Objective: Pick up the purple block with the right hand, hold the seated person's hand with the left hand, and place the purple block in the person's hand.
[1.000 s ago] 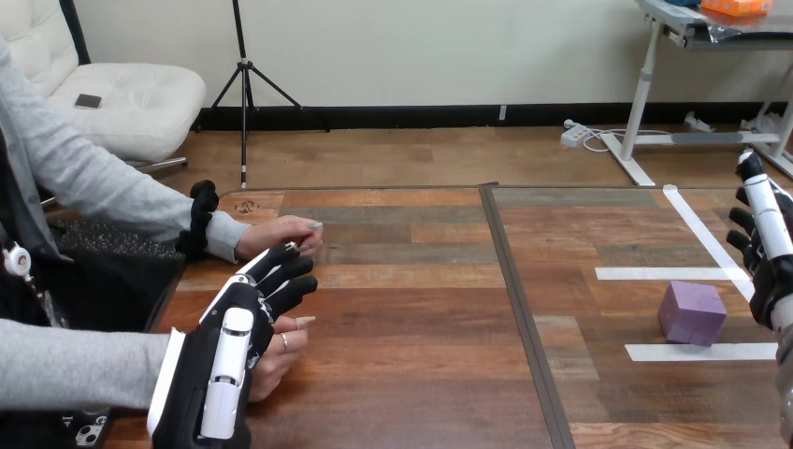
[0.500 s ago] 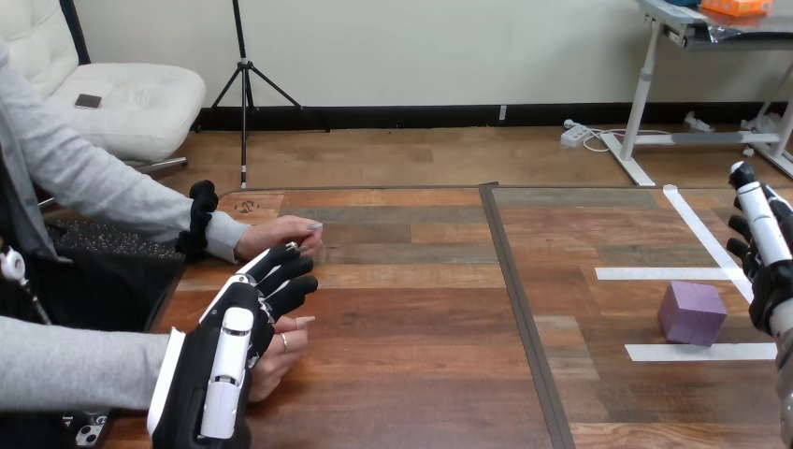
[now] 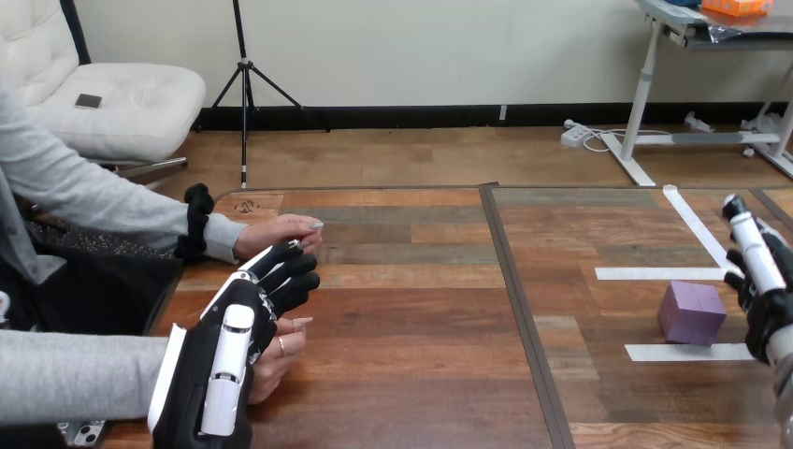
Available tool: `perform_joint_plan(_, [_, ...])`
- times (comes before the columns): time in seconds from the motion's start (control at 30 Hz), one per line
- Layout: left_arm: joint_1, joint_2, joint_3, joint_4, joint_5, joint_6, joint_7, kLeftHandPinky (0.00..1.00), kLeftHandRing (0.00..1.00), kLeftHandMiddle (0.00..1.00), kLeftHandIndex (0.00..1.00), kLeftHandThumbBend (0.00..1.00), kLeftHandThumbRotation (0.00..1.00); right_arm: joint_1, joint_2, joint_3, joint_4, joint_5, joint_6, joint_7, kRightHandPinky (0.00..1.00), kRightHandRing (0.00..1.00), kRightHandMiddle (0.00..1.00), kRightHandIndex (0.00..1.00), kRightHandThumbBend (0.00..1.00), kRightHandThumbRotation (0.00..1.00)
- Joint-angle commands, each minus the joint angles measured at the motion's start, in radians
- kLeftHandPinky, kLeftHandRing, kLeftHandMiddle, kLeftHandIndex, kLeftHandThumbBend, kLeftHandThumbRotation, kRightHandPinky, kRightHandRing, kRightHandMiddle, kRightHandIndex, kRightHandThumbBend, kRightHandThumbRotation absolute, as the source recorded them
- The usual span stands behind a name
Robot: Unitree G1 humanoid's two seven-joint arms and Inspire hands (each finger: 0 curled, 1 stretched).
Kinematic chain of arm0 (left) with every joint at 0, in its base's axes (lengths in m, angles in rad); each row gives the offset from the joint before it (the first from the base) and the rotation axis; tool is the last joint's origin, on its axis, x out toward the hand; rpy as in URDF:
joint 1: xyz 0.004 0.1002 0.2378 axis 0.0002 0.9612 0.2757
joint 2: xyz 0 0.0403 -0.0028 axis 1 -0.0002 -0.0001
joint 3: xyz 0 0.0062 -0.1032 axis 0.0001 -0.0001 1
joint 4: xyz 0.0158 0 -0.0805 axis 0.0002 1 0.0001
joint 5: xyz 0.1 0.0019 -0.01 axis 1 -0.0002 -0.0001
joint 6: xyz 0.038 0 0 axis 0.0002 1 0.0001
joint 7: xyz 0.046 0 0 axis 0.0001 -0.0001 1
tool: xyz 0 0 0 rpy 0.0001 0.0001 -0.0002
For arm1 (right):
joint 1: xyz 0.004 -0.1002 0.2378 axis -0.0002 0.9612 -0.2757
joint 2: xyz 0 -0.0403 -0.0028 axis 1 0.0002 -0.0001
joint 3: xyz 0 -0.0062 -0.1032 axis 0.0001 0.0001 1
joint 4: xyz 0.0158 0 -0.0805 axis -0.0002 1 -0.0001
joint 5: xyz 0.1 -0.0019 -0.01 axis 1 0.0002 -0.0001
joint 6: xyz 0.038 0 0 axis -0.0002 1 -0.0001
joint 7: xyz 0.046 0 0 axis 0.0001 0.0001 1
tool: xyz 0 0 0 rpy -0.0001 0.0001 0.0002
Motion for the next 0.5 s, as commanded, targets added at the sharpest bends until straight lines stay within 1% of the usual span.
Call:
perform_joint_plan(0.0, [-0.049, -0.033, 0.006, -0.018, -0.004, -0.014, -0.005, 0.82, 0.78, 0.79, 0.79, 0.33, 1.00, -0.007, 0.019, 0.036, -0.005, -0.036, -0.018, -0.006, 0.98, 0.96, 0.95, 0.91, 0.64, 0.67])
perform_joint_plan(0.2, [-0.054, -0.032, 0.007, -0.011, -0.007, -0.015, -0.011, 0.83, 0.78, 0.79, 0.79, 0.33, 1.00, 0.000, 0.026, 0.050, -0.002, -0.059, -0.011, -0.014, 0.98, 0.96, 0.95, 0.91, 0.66, 0.67])
perform_joint_plan(0.3, [-0.053, -0.033, 0.007, -0.012, -0.008, -0.012, -0.011, 0.83, 0.78, 0.79, 0.79, 0.34, 1.00, 0.002, 0.033, 0.048, -0.001, -0.057, -0.007, -0.017, 0.98, 0.97, 0.95, 0.91, 0.69, 0.66])
perform_joint_plan(0.47, [-0.048, -0.033, 0.005, -0.023, -0.011, 0.002, -0.010, 0.83, 0.78, 0.79, 0.79, 0.35, 1.00, 0.008, 0.043, 0.038, 0.000, -0.044, -0.005, 0.001, 0.99, 0.98, 0.96, 0.93, 0.71, 0.62])
